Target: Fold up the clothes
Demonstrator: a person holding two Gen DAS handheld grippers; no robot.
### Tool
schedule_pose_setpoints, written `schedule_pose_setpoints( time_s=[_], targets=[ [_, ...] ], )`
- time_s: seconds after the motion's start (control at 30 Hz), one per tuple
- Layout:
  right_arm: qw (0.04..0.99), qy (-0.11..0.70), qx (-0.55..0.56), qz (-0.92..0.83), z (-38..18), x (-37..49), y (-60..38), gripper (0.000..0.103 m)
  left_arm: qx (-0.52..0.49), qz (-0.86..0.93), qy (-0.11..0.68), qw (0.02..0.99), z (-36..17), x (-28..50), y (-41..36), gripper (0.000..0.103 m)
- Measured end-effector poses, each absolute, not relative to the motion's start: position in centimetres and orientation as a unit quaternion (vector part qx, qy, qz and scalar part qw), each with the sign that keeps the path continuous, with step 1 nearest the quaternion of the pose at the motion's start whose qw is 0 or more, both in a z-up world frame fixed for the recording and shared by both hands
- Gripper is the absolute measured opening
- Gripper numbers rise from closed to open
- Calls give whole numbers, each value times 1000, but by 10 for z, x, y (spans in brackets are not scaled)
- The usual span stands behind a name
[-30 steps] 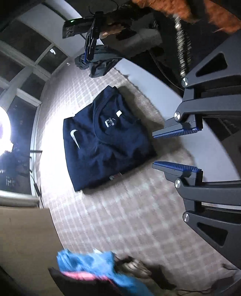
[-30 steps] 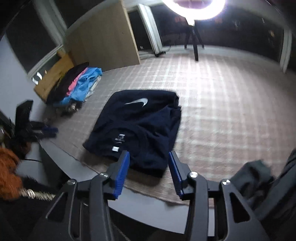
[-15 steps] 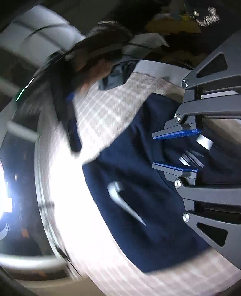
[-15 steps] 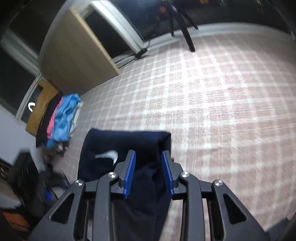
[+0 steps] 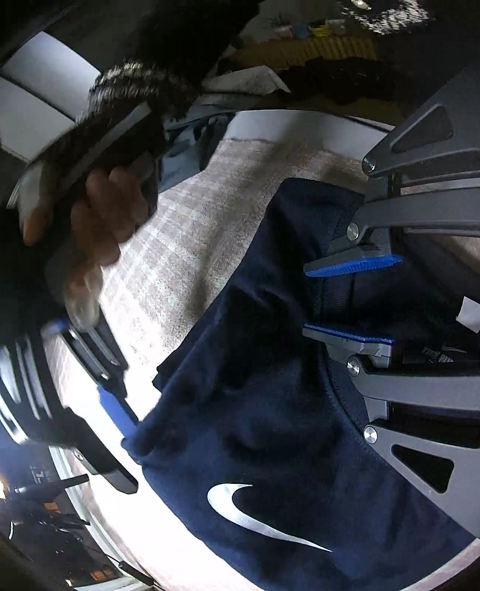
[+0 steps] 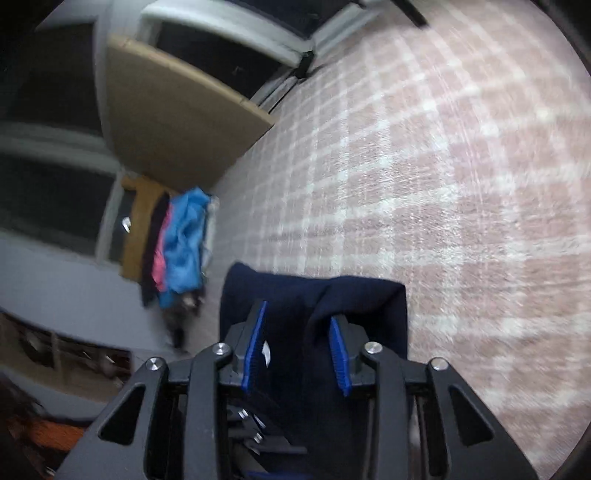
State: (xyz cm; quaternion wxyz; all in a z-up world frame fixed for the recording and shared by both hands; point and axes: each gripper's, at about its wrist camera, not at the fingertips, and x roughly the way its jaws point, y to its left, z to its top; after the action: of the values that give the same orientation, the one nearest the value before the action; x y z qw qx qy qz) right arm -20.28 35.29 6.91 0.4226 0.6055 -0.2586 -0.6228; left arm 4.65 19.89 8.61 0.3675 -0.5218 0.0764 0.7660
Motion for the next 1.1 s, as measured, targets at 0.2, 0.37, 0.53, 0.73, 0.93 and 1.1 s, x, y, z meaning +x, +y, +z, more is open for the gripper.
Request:
schedule_pose_setpoints(
  time_s=[0.2, 0.37, 0.53, 0.73, 0.93, 1.1],
  targets=[
    [418, -336, 598, -595, 60, -197, 384, 34, -525, 762, 75, 371, 86, 48, 198, 24],
    [398, -297, 606, -621, 54, -204, 372, 32, -537, 753, 62, 375, 87, 43, 197, 25],
    [393, -143, 567, -710, 89, -187, 360, 4, -530, 752, 62, 387, 85, 46, 196, 27],
    [389, -110, 587, -702, 92, -196, 361, 10, -534, 760, 23, 369, 115, 40, 153, 25],
    [390, -139, 578, -703, 101, -199, 383, 26, -518, 830, -26, 208, 130, 7, 18, 34],
    [403, -164, 601, -671, 87, -201, 373, 26, -538, 816, -129, 167, 104, -27, -43, 34]
  ],
)
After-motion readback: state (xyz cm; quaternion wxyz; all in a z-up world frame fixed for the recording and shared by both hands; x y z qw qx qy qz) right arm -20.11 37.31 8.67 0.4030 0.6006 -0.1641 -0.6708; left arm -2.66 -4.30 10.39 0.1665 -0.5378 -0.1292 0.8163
